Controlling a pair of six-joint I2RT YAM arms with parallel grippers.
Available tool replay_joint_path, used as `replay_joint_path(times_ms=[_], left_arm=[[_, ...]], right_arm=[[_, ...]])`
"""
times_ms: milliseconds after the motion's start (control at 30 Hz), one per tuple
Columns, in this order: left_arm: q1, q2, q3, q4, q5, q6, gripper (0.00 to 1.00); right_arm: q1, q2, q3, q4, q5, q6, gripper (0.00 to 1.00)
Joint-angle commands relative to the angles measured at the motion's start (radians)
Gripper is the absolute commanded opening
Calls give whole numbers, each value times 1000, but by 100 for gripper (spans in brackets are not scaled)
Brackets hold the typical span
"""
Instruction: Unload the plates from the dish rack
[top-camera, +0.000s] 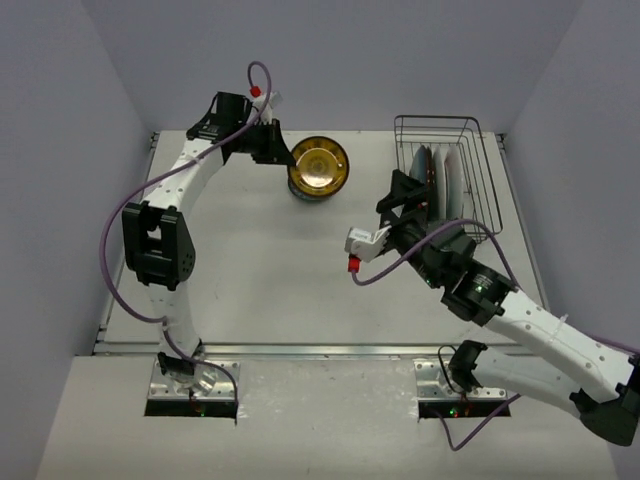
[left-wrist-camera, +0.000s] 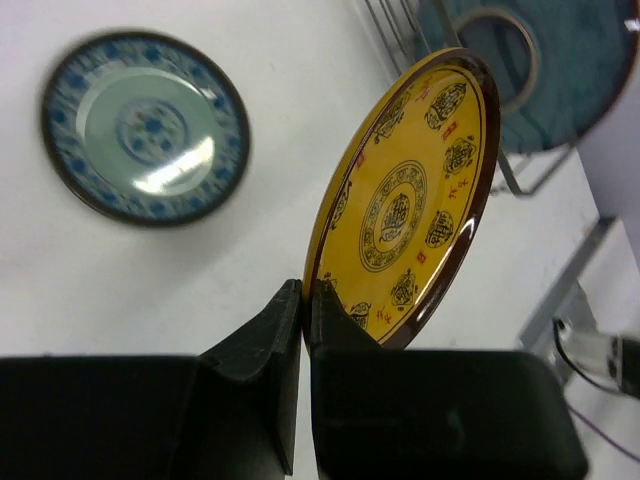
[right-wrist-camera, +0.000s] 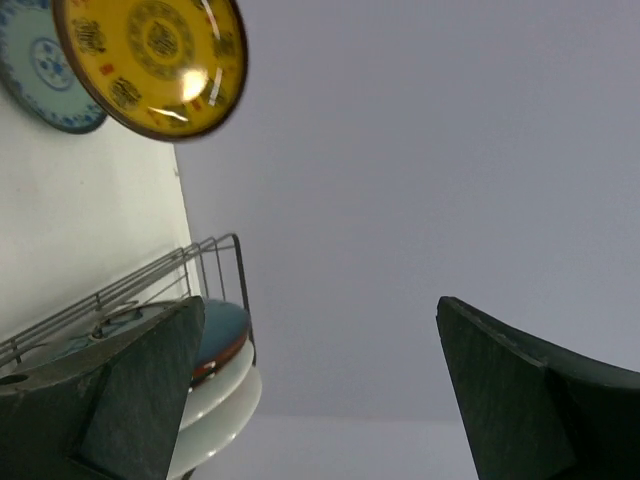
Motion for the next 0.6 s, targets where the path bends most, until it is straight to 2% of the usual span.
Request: replay_joint_path(times_ms=[0, 233, 367, 567], left_arm=[[9, 180, 169, 67, -103, -98, 0], [35, 417, 398, 62, -142, -163, 0], [45, 480, 429, 67, -147, -161, 0], [61, 532, 432, 84, -136, -161, 0]], right_arm=[[-146, -2, 164, -246, 74, 456, 99], [-379, 96, 347, -541, -43, 856, 99], [-480, 136, 394, -652, -149, 1005, 99], [-582, 192, 445, -737, -276, 1100, 99]])
